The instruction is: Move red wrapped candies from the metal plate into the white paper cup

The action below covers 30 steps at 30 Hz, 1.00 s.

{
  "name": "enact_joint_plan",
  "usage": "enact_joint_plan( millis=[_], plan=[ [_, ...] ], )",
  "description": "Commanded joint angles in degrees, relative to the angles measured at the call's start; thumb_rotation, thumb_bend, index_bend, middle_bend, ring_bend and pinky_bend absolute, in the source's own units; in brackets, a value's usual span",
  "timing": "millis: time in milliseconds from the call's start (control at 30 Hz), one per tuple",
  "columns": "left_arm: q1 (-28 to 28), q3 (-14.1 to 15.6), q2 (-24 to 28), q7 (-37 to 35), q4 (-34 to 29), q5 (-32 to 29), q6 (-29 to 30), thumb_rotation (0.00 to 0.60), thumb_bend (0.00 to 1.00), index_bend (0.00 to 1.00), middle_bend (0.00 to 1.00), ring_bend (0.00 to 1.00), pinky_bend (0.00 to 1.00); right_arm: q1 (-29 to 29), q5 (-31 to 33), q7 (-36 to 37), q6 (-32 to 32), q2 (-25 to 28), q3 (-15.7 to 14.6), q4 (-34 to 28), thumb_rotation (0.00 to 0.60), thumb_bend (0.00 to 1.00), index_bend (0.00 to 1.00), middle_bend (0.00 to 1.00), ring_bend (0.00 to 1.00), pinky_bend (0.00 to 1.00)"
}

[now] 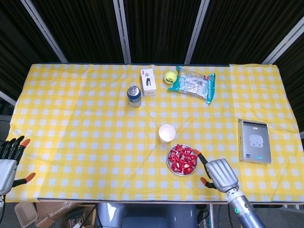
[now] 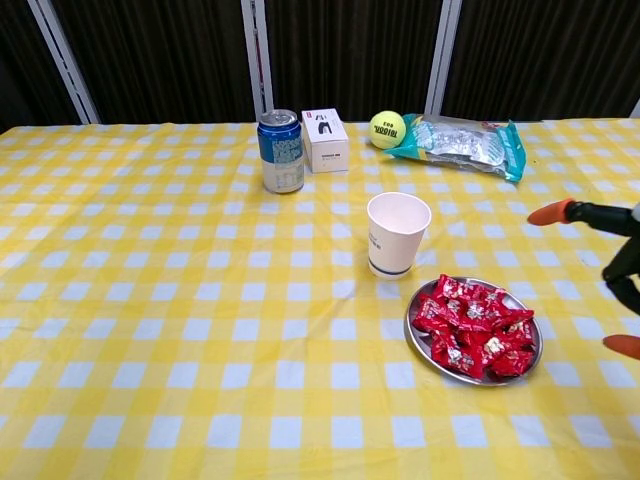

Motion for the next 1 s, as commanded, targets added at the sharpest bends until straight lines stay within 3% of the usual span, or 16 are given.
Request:
enact_joint_plan(
  millis=[33,333,567,1000],
  plan=[
    [-0.1,0.1,0.3,-0.5,-0.1,-0.1,-0.3,0.6,0.0,0.0,0.0,0.0,0.0,3.6,8.2,-6.7,-2.2,-5.6,2.5,-1.1,0.6,0.35,0.09,0.76,0.82,0.91],
    [-0.4,0.2,1.1,-2.3,-0.2,-0.3,-1.2,0.6,0.0,0.0,0.0,0.0,0.0,8.5,19.3,-13.6,-1.5,-13.3,4.7,1.8,0.6,0.35,0.13,0.76,0.82,0.91],
    [-0.6,0.3,1.4,-2.8,-0.5,-0.7,-1.8,0.6,0.0,0.0,0.0,0.0,0.0,11.7,25.1,-14.7,-1.2,-17.2,5.9,4.9,0.6,0.35,0.14,0.76,0.82,0.91],
    [-0.7,0.1,1.7,-3.4,-0.9,-1.5,-2.4,0.6,0.0,0.0,0.0,0.0,0.0,15.4,31.2,-15.2,-1.0,-19.4,6.3,9.0,0.6,0.35,0.14,0.76,0.82,0.91]
  ],
)
